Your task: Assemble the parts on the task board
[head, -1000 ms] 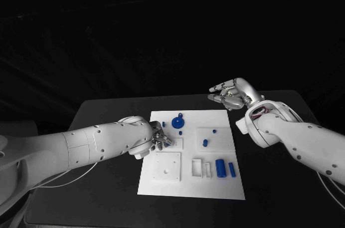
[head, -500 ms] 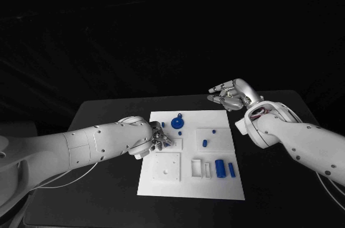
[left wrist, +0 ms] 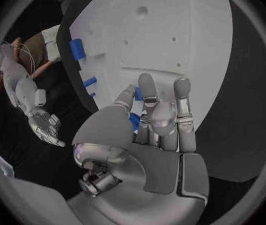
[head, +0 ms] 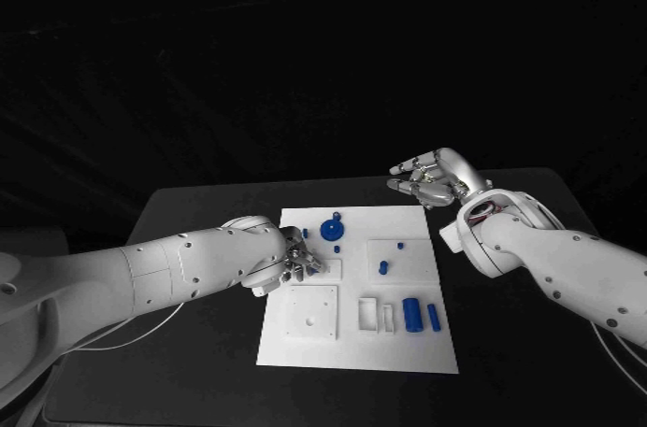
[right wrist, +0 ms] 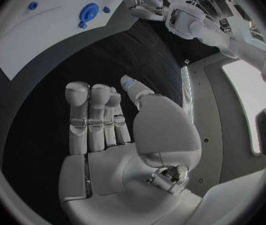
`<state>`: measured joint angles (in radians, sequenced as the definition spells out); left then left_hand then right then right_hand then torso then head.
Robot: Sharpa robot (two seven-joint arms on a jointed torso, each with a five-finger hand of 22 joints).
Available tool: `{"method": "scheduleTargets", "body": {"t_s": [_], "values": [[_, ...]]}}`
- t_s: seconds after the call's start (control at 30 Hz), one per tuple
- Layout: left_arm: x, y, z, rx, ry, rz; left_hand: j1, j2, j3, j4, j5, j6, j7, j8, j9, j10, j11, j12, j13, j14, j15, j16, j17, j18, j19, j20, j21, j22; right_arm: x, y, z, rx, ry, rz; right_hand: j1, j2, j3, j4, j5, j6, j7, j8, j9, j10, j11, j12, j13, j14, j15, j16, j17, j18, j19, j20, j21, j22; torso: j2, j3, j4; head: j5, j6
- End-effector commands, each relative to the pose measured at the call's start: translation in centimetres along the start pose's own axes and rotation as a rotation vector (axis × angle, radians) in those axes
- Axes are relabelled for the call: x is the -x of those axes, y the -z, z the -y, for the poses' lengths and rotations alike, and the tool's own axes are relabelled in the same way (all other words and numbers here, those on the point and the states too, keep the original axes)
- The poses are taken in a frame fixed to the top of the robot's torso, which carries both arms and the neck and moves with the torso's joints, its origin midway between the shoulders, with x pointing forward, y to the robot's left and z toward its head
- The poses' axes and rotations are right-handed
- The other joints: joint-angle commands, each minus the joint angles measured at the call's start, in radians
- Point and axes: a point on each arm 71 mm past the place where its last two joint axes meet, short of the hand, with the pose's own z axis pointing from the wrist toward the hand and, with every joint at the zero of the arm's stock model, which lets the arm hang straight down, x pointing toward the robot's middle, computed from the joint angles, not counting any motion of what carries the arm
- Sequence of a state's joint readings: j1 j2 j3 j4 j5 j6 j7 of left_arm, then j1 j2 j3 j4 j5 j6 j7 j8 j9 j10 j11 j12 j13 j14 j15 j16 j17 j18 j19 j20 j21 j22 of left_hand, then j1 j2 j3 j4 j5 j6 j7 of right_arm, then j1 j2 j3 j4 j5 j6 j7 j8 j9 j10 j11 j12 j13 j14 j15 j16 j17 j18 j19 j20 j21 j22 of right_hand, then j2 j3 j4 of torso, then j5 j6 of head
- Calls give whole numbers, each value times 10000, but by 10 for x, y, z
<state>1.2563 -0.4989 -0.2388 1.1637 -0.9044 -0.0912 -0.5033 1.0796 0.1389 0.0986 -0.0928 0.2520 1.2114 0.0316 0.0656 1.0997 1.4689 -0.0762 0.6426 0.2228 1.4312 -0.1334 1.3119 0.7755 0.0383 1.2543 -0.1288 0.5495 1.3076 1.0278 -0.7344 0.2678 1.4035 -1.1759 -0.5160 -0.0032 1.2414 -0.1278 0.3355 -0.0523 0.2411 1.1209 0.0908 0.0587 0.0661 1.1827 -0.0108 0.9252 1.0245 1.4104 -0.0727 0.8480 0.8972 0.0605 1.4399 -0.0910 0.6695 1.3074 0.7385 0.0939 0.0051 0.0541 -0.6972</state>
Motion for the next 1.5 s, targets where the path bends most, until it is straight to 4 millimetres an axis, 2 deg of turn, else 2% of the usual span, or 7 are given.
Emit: {"method": "scheduleTargets", "body": {"t_s": [0.03,0.4,0.7,1.27,1.4,1.5], "values": [[-4,-1,0,91,-228,-421,205,114,-66,15,-84,2012,-877,28,-13,469,17,3,-15,20,43,-49,-16,53,38,57,-50,176,-2,0,-1,47,-16,-182,-118,22,-57,-12,37,-13,-3,34,-12,-78,20,44,-10,-83,-10,44,-10,175,46,-2,-38,792,-2,-5,-4,-5,4],[-4,-2,0,109,-264,-577,285,141,-135,79,-256,1958,-872,26,-30,467,9,-47,-38,14,45,-83,-45,58,32,68,-85,175,-3,0,1,16,-17,-226,-125,19,-71,7,43,-18,-3,33,-12,-84,20,47,-14,-85,-9,45,-10,174,45,-1,-58,790,-7,0,4,-26,-4],[2,2,-6,75,-48,-622,338,230,-109,86,-279,1913,-864,28,-32,466,8,-90,-53,6,46,-129,-101,61,24,78,-121,172,-3,1,2,-15,-15,-232,-125,19,-71,7,43,-18,-3,33,-12,-84,20,47,-14,-85,-9,45,-10,174,45,-1,-58,790,-4,-13,14,-32,13],[10,8,-6,-544,467,-1446,362,292,-75,6,-257,1852,-852,28,-25,465,11,-153,-63,2,45,-183,-158,58,20,78,-182,171,-7,1,5,-128,-12,-554,-96,20,-86,-10,41,-26,-1,33,-13,-95,22,48,-22,-94,-7,45,-10,173,42,0,-78,789,-3,-9,7,-38,25],[12,9,-9,-760,817,-1805,357,302,-72,-18,-257,1841,-851,27,-25,466,10,-169,-63,-2,43,-201,-175,56,24,74,-204,169,-10,2,6,-180,-7,-863,-65,26,-78,-64,47,-45,8,30,-14,-128,28,23,-40,-113,-2,37,-12,177,21,4,-145,776,-3,-4,-1,-28,45],[13,11,-13,-1094,1423,-2260,355,316,-66,-23,-257,1831,-848,26,-27,464,9,-181,-66,-5,39,-211,-185,56,20,74,-216,167,-13,2,6,-147,101,-1218,66,35,-7,-413,121,-56,39,35,-14,-203,50,-13,-66,-141,10,31,-19,182,-27,16,-221,769,1,-5,-4,-20,57]]}}
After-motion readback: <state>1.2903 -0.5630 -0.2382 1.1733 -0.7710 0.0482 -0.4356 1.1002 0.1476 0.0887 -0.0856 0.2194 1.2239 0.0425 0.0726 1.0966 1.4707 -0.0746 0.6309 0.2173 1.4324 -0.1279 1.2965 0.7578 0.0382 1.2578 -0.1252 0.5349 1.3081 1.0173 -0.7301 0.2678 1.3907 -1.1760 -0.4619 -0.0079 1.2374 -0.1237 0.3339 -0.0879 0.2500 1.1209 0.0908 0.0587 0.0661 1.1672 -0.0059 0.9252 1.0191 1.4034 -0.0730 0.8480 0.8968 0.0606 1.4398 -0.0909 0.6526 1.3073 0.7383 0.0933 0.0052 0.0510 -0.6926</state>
